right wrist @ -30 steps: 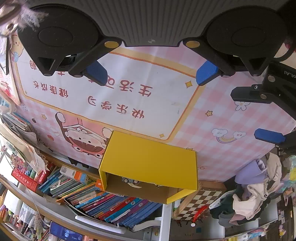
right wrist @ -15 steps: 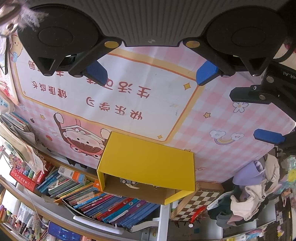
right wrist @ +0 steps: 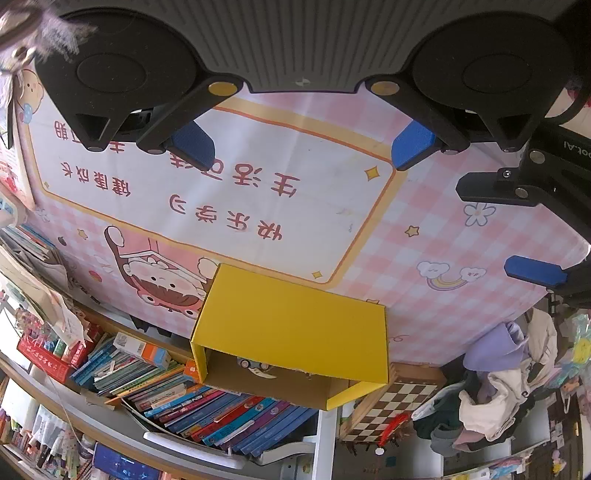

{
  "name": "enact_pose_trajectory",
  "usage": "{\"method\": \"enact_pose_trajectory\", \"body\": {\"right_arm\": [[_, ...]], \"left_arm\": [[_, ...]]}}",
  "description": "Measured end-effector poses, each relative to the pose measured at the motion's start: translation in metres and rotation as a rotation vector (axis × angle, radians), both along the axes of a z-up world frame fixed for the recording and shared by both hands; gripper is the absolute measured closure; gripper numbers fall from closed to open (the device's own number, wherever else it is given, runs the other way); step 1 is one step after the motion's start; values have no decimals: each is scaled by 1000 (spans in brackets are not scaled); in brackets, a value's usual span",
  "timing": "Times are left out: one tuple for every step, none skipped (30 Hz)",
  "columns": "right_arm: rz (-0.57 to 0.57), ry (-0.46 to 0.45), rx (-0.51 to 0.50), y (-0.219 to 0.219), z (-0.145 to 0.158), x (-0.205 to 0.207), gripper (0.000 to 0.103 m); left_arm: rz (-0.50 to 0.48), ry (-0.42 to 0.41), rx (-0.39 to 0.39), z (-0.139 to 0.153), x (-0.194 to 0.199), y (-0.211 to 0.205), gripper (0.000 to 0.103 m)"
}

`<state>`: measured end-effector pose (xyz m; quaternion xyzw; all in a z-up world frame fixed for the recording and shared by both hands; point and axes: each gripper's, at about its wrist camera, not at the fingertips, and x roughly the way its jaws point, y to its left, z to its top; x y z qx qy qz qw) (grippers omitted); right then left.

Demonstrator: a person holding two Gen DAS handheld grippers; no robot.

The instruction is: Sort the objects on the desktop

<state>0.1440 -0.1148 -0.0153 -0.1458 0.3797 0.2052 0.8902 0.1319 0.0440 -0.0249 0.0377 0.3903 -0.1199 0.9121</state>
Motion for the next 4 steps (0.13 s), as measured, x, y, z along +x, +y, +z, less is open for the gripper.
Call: {"method": "enact_pose_trajectory", "body": {"right_arm": [[1, 1, 0, 0, 0, 0, 0], [1, 1, 0, 0, 0, 0, 0], [1, 2, 0, 0, 0, 1, 0], [1, 3, 0, 0, 0, 1, 0]], "left_arm": [[1, -1, -3, 0, 0, 0, 3], [1, -1, -3, 0, 0, 1, 4], [2, 0, -3, 0, 0, 1, 4], [2, 0, -4, 0, 0, 1, 3]]}}
